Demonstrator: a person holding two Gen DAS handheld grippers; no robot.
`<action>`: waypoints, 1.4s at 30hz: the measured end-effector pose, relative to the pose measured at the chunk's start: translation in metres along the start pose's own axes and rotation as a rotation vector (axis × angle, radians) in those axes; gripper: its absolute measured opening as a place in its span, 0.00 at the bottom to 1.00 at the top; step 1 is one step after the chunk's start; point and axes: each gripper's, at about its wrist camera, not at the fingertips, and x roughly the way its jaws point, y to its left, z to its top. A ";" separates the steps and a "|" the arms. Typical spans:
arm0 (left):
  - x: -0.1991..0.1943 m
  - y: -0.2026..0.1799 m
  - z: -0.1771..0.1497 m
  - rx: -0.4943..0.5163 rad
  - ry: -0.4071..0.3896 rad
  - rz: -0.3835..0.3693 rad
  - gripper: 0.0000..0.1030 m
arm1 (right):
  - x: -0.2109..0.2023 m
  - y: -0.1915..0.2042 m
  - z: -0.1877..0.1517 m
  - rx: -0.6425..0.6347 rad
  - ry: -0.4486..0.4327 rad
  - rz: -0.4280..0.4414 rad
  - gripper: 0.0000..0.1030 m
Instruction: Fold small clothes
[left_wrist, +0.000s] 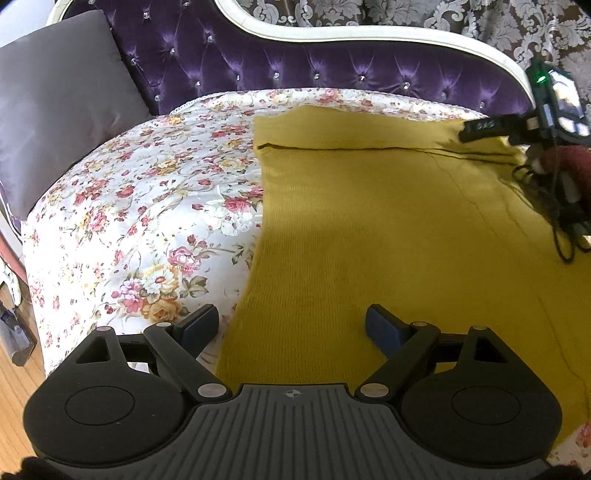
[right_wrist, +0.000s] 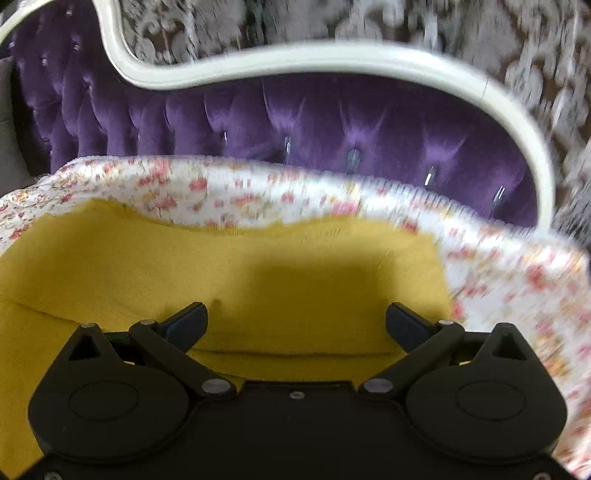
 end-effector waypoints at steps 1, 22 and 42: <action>0.000 0.000 0.000 -0.001 -0.002 0.000 0.85 | -0.012 -0.001 0.001 -0.001 -0.030 0.010 0.99; -0.005 0.000 -0.004 -0.005 -0.011 0.002 0.86 | -0.236 0.005 -0.106 0.017 -0.060 0.158 1.00; -0.045 0.020 -0.034 -0.041 0.006 -0.071 0.86 | -0.271 -0.015 -0.160 0.190 0.075 0.187 1.00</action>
